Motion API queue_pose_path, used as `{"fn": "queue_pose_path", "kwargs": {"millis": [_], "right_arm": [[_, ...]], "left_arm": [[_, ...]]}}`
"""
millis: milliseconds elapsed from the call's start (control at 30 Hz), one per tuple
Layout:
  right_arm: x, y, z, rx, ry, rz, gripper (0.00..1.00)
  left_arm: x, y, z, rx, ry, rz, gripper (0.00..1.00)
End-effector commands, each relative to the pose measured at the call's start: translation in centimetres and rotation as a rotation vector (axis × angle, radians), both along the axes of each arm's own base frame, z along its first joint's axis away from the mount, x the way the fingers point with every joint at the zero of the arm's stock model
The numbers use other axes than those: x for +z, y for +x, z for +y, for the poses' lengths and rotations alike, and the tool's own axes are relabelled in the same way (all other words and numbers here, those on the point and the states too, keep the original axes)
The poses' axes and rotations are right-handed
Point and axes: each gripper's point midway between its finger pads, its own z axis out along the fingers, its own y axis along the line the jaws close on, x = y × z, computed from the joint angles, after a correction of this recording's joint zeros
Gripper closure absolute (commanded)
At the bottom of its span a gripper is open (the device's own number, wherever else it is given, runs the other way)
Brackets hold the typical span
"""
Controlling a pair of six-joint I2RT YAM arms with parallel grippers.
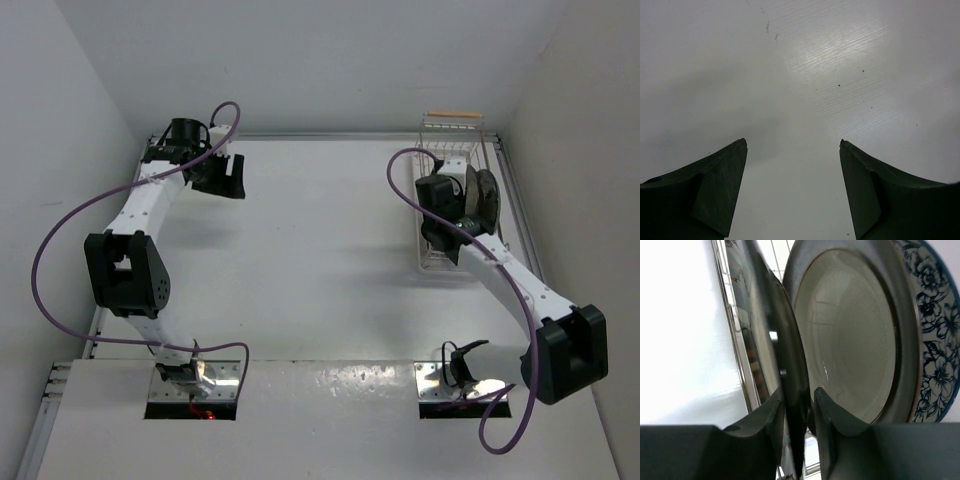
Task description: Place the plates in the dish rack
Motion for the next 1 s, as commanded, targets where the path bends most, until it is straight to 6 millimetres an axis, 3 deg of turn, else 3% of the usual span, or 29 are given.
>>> {"fn": "queue_pose_path", "kwargs": {"millis": [0, 100, 400, 700, 833, 900, 967], "right_arm": [[2.2, 0.9, -0.3, -0.022, 0.019, -0.103, 0.67], [3.0, 1.0, -0.5, -0.003, 0.035, -0.122, 0.60], [4.8, 2.0, -0.3, 0.072, 0.068, -0.157, 0.54], [5.5, 2.1, -0.3, 0.089, 0.083, -0.145, 0.23], [9.3, 2.0, 1.8, 0.220, 0.160, -0.202, 0.12], [11.7, 1.7, 2.9, 0.292, 0.182, -0.228, 0.00], [13.5, 1.0, 3.6, 0.350, 0.197, -0.252, 0.00]], "left_arm": [[1.8, 0.2, 0.8, 0.027, -0.011, -0.054, 0.21], [1.8, 0.2, 0.8, 0.027, -0.011, -0.054, 0.21], [1.4, 0.3, 0.8, 0.027, -0.010, -0.044, 0.21], [1.8, 0.2, 0.8, 0.027, -0.011, -0.054, 0.21], [1.8, 0.2, 0.8, 0.027, -0.011, -0.054, 0.21], [1.8, 0.3, 1.0, 0.027, 0.003, -0.057, 0.21], [2.4, 0.6, 1.5, 0.038, 0.030, -0.073, 0.21]]}}
